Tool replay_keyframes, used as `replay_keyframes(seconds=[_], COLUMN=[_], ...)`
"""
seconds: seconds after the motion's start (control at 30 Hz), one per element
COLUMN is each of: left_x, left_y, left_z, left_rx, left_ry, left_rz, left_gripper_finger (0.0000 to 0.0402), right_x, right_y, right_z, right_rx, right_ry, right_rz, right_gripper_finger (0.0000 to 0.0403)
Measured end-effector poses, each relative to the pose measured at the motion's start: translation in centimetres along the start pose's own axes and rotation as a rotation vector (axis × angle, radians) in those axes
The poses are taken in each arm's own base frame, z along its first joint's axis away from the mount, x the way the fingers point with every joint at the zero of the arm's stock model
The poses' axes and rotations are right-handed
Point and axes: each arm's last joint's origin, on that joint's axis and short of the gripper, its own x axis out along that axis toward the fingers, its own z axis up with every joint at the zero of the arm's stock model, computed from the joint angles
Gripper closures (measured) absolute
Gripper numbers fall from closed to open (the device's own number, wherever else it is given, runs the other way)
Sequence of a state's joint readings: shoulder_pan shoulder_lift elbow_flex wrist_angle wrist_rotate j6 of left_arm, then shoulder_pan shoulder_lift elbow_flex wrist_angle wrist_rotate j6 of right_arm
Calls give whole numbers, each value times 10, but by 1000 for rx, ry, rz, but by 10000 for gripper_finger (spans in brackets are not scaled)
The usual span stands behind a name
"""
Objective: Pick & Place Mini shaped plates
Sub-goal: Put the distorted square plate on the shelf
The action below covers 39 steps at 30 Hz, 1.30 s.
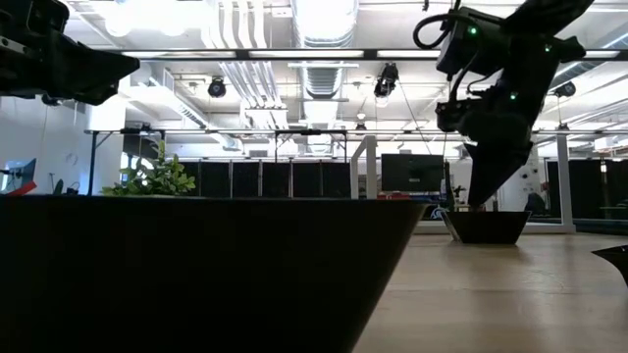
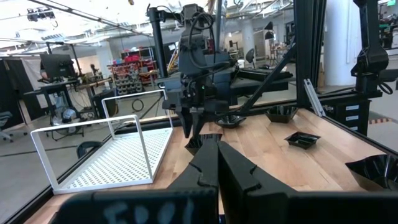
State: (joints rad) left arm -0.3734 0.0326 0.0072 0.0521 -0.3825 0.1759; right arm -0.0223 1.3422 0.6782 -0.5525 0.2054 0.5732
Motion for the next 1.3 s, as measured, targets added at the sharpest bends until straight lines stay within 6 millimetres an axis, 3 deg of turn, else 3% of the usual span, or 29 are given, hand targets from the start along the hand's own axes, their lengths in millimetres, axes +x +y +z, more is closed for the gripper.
replay_keyframes(seconds=[0.3, 0.87, 1.0, 1.17, 1.3], left_x=[0, 0, 0, 0, 0], left_y=[0, 0, 0, 0, 0], left_z=[0, 0, 0, 0, 0], left_rx=[0, 0, 0, 0, 0], left_ry=[0, 0, 0, 0, 0], left_rz=[0, 0, 0, 0, 0], left_gripper_finger=[402, 402, 402, 402, 402], right_x=[6, 11, 11, 11, 10], right_y=[-8, -9, -9, -9, -9], right_z=[-4, -11, -11, -11, -11], right_rx=[18, 19, 19, 23, 22], right_ry=[22, 63, 67, 67, 66], right_rz=[-26, 11, 16, 20, 20], right_gripper_finger=[270, 293, 318, 384, 393])
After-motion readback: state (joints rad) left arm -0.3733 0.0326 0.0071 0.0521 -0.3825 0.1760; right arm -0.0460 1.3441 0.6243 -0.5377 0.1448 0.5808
